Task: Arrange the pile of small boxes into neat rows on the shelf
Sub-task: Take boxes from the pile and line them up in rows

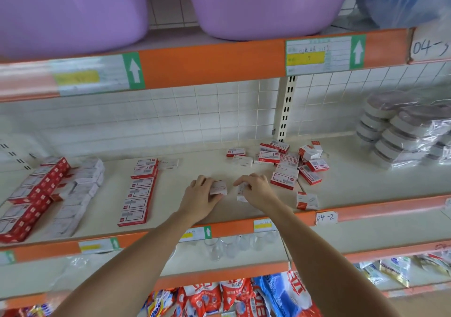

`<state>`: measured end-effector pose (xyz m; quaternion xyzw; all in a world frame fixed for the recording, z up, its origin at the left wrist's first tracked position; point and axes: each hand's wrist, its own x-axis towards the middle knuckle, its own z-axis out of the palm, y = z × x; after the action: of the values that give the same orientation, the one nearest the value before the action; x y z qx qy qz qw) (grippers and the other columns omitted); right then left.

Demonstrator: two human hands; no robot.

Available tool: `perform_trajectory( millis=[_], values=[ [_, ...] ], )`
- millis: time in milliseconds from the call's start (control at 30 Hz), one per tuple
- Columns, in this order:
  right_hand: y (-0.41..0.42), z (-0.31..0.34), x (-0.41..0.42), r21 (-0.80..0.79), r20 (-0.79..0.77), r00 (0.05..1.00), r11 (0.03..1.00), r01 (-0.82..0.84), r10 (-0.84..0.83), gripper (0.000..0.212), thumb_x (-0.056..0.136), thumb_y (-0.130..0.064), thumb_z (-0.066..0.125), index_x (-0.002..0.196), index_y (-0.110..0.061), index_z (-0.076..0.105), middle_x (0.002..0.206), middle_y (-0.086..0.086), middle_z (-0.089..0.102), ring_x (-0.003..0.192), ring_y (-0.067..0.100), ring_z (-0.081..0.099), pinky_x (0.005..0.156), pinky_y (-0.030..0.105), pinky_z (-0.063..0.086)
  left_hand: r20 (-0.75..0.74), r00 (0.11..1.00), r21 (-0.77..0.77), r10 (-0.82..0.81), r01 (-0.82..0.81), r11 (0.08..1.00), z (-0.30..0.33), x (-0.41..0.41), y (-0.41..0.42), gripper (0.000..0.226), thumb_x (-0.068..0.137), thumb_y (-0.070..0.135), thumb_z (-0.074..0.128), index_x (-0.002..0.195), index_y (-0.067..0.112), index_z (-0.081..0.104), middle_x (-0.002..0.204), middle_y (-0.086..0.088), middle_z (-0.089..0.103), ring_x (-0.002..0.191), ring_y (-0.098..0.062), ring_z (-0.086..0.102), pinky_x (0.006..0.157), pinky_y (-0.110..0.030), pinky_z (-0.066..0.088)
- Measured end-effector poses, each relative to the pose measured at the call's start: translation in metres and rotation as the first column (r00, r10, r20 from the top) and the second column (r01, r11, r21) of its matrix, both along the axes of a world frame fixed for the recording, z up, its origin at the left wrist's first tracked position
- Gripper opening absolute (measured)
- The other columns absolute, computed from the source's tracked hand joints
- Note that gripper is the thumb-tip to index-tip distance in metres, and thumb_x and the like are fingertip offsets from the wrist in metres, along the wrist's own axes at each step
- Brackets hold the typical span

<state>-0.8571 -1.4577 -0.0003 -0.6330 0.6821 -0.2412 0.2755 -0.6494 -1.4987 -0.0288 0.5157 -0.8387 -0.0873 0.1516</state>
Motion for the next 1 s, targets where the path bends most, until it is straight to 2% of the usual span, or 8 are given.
perform_trajectory(
  millis=[67,133,233,433,633,833,933,1000],
  values=[
    [-0.002,-0.003,0.002,-0.009,0.039,0.997,0.998,0.065,-0.065,0.041,0.087,-0.007,0.04,0.102,-0.032,0.068,0.106,0.002,0.054,0.111,0.027,0.043,0.097,0.037,0.041,-0.018,1.0,-0.043,0.019,-0.02,0.999,-0.005,0.001,0.004,0.06,0.087,0.063,0.044,0.119,0.015,0.059,0.111,-0.006,0.053,0.094,-0.03,0.055,0.081,-0.041,0.048],
    [-0.001,-0.004,0.003,-0.013,0.112,0.984,0.99,0.141,-0.139,0.028,0.088,-0.019,0.048,0.104,-0.032,0.067,0.108,0.0,0.053,0.112,0.026,0.049,0.096,0.038,0.046,-0.013,0.999,-0.057,0.03,-0.03,0.998,-0.006,0.001,0.007,0.055,0.09,0.061,0.047,0.12,0.016,0.058,0.112,-0.004,0.051,0.096,-0.028,0.052,0.084,-0.041,0.047],
    [0.001,-0.006,0.001,0.006,0.114,0.987,0.994,0.112,-0.112,0.04,0.079,-0.037,0.056,0.117,-0.027,0.064,0.112,-0.003,0.048,0.115,0.025,0.048,0.1,0.04,0.045,0.008,0.999,-0.086,0.044,-0.043,0.995,-0.007,0.0,0.008,0.049,0.091,0.058,0.05,0.119,0.018,0.057,0.112,-0.003,0.051,0.1,-0.026,0.051,0.085,-0.04,0.043],
    [0.003,-0.019,0.001,-0.104,0.05,0.997,0.993,0.061,-0.056,0.047,0.079,-0.02,0.072,0.124,-0.018,0.06,0.117,0.001,0.046,0.116,0.021,0.039,0.095,0.026,0.038,-0.02,1.0,-0.145,0.02,-0.023,0.989,-0.009,0.001,0.008,0.045,0.09,0.057,0.053,0.11,0.017,0.057,0.106,-0.001,0.055,0.098,-0.025,0.051,0.083,-0.038,0.043],
    [0.005,-0.022,0.002,-0.152,0.013,0.999,0.987,0.051,-0.05,0.043,0.076,-0.024,0.077,0.112,-0.019,0.054,0.109,0.0,0.046,0.104,0.019,0.039,0.08,0.025,0.036,-0.105,0.994,-0.164,-0.021,0.003,0.986,-0.006,0.002,0.01,0.04,0.089,0.052,0.06,0.108,0.018,0.057,0.104,0.0,0.054,0.095,-0.022,0.05,0.081,-0.036,0.044],
    [0.006,-0.02,0.001,-0.147,0.03,0.998,0.988,0.052,-0.048,0.04,0.077,-0.027,0.078,0.104,-0.024,0.049,0.104,-0.004,0.048,0.101,0.016,0.039,0.075,0.023,0.036,-0.091,0.996,-0.214,-0.023,0.003,0.977,-0.006,0.002,0.011,0.036,0.087,0.048,0.065,0.106,0.019,0.056,0.101,0.004,0.058,0.095,-0.022,0.052,0.081,-0.035,0.043],
    [0.006,-0.021,0.001,-0.153,0.021,0.998,0.986,0.06,-0.057,0.04,0.077,-0.029,0.078,0.106,-0.023,0.051,0.102,-0.006,0.047,0.101,0.015,0.04,0.075,0.024,0.036,-0.071,0.997,-0.175,0.029,-0.041,0.984,-0.003,0.001,0.014,0.043,0.085,0.06,0.056,0.1,0.021,0.054,0.097,0.006,0.056,0.092,-0.019,0.048,0.08,-0.036,0.039],
    [0.005,-0.022,0.001,-0.165,0.022,0.998,0.984,0.061,-0.058,0.042,0.077,-0.032,0.079,0.108,-0.022,0.052,0.101,-0.006,0.047,0.1,0.015,0.041,0.076,0.024,0.037,-0.105,0.994,-0.046,0.028,-0.033,0.998,0.005,0.0,0.019,0.043,0.087,0.06,0.049,0.106,0.022,0.049,0.097,0.007,0.053,0.094,-0.019,0.048,0.085,-0.037,0.036]
  ],
)
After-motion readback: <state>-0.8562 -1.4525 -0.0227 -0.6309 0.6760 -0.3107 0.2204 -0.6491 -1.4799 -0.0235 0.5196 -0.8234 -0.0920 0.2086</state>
